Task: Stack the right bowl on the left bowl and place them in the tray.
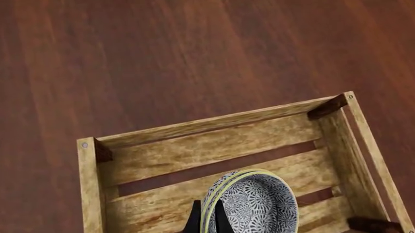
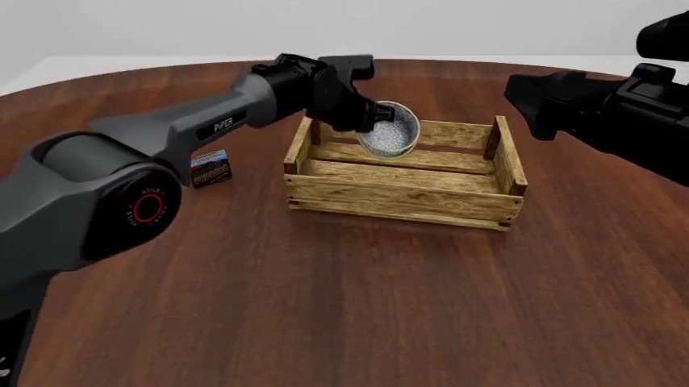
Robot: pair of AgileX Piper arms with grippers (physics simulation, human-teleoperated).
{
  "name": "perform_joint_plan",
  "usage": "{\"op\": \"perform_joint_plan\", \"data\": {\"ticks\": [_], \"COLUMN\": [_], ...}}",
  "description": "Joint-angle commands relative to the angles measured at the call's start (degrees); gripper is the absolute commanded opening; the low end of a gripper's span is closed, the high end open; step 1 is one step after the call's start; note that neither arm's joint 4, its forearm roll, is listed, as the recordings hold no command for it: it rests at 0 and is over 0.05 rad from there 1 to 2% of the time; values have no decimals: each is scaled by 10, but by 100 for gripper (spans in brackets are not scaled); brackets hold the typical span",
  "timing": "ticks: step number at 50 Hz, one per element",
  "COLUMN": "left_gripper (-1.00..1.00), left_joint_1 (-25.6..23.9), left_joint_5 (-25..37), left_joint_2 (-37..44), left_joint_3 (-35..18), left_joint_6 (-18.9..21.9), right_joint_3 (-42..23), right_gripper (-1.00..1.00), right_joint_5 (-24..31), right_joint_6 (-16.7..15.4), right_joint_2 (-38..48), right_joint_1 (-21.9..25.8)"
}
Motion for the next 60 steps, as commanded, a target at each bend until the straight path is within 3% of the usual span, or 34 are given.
{"op": "perform_joint_plan", "data": {"ticks": [1, 60], "left_gripper": [-100, -100], "left_joint_1": [-18, -11], "left_joint_5": [30, 23], "left_joint_2": [-16, 45], "left_joint_3": [-28, -46], "left_joint_6": [2, -18], "right_joint_3": [0, 0], "right_gripper": [100, 100], "right_joint_5": [2, 6], "right_joint_6": [-2, -5], "right_joint_2": [-3, -4], "right_joint_1": [0, 2]}}
